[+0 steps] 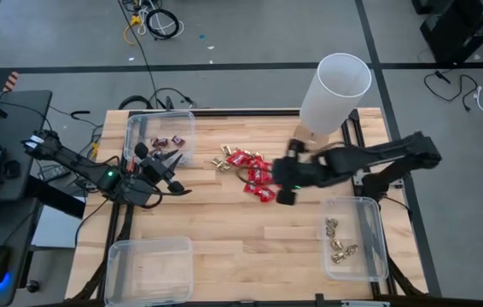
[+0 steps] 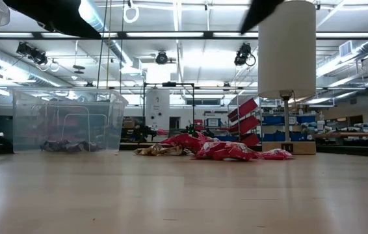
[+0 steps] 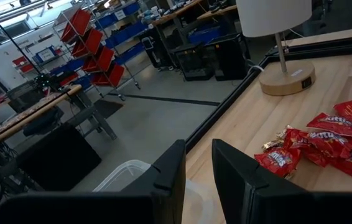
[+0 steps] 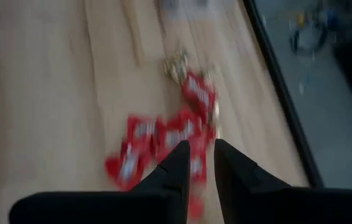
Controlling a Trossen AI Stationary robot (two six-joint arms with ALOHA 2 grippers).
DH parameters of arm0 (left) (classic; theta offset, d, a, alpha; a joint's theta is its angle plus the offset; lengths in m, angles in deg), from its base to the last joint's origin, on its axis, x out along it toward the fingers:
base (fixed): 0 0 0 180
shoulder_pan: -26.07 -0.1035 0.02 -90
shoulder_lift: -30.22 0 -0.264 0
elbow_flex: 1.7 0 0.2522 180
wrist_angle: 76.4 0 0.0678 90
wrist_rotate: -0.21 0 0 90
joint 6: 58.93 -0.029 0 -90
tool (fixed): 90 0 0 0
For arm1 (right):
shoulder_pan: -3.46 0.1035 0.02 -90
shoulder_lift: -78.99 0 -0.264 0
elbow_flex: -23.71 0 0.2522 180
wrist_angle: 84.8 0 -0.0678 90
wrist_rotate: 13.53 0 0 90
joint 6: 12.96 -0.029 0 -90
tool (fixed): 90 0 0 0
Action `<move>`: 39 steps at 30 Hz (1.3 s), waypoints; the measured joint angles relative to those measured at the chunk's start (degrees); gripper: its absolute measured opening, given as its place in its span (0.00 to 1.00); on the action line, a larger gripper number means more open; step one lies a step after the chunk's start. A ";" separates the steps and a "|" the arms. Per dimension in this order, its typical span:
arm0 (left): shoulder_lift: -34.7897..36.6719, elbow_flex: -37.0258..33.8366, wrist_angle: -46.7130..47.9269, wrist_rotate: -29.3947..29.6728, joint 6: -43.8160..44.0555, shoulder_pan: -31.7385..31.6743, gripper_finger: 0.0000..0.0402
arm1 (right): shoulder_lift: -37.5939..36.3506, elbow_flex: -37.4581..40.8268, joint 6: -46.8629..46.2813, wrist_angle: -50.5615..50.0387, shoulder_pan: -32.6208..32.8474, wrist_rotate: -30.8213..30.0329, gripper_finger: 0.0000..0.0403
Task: Sort candy
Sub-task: Put the gold chocolate into the bottom right transparent bin
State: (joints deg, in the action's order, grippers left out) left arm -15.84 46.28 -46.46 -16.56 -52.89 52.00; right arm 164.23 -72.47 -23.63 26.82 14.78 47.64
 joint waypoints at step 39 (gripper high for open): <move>0.01 6.54 0.17 3.17 -10.52 5.64 0.21 | 32.33 0.00 11.78 53.45 -17.50 13.76 0.32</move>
State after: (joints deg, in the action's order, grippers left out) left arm -15.83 52.81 -46.29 -13.39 -63.40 57.64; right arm 196.57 -72.47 -11.85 80.27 -2.72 61.40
